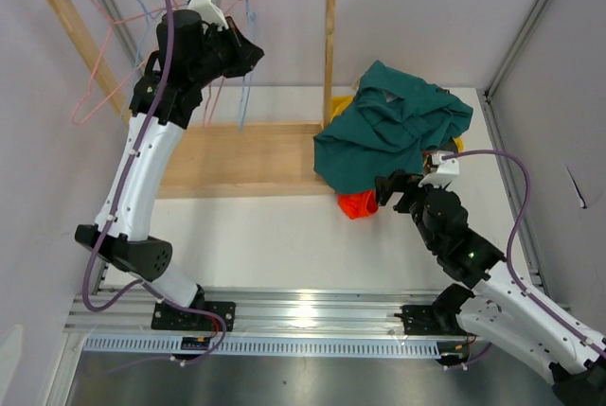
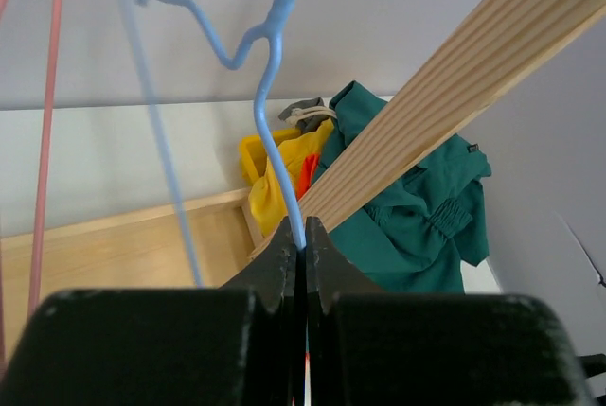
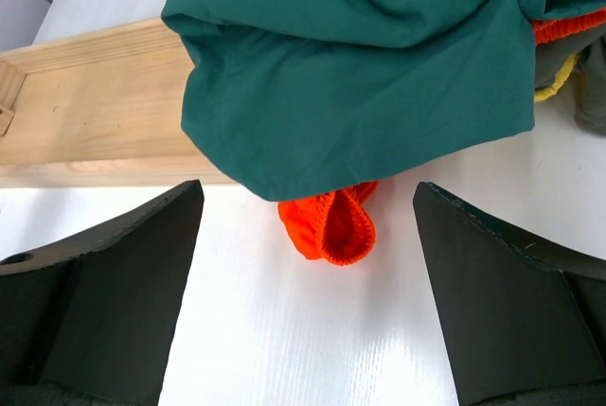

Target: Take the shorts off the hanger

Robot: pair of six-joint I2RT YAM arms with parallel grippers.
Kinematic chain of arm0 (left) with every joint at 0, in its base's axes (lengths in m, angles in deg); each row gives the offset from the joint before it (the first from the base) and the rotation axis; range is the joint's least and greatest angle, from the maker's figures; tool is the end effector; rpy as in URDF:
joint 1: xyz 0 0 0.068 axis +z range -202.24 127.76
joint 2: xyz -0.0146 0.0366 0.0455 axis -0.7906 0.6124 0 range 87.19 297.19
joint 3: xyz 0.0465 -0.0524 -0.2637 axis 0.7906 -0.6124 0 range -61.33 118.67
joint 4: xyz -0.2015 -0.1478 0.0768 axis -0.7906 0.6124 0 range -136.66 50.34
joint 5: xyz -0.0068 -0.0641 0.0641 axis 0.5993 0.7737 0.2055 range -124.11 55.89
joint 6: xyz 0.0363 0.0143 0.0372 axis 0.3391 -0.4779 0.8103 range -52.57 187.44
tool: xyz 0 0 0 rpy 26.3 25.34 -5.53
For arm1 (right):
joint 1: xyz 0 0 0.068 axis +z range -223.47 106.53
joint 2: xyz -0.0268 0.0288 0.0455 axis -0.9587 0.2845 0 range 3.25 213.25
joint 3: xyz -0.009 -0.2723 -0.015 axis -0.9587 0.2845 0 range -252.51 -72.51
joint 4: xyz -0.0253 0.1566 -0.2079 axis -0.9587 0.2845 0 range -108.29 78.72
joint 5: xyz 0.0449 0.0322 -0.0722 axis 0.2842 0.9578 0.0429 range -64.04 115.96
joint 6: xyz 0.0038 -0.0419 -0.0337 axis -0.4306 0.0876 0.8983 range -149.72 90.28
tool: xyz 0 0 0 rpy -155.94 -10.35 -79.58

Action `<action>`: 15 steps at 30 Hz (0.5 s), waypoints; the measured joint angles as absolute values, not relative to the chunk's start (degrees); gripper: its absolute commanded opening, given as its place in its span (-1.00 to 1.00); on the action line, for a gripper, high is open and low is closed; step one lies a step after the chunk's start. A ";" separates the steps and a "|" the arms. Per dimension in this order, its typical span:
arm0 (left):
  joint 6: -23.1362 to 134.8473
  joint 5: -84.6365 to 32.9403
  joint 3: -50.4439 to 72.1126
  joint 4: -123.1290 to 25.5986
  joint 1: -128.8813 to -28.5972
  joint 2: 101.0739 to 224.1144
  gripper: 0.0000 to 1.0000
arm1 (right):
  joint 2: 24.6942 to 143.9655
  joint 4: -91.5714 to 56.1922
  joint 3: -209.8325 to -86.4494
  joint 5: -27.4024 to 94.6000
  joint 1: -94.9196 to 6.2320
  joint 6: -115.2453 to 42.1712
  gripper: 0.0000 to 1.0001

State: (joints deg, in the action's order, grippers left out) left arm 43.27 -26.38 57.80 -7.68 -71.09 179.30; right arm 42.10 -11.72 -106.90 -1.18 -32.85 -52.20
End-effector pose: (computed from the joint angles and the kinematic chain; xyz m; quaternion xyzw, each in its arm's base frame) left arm 0.3086 -0.1104 0.5194 0.0065 0.7763 -0.2790 0.5652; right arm 0.1374 0.0964 0.2997 0.0290 0.7644 0.1691 0.6215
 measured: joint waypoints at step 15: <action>44.63 -26.84 44.77 -9.43 -70.94 169.40 0.99 | 37.62 -1.84 -115.75 -5.66 -24.85 -50.52 0.99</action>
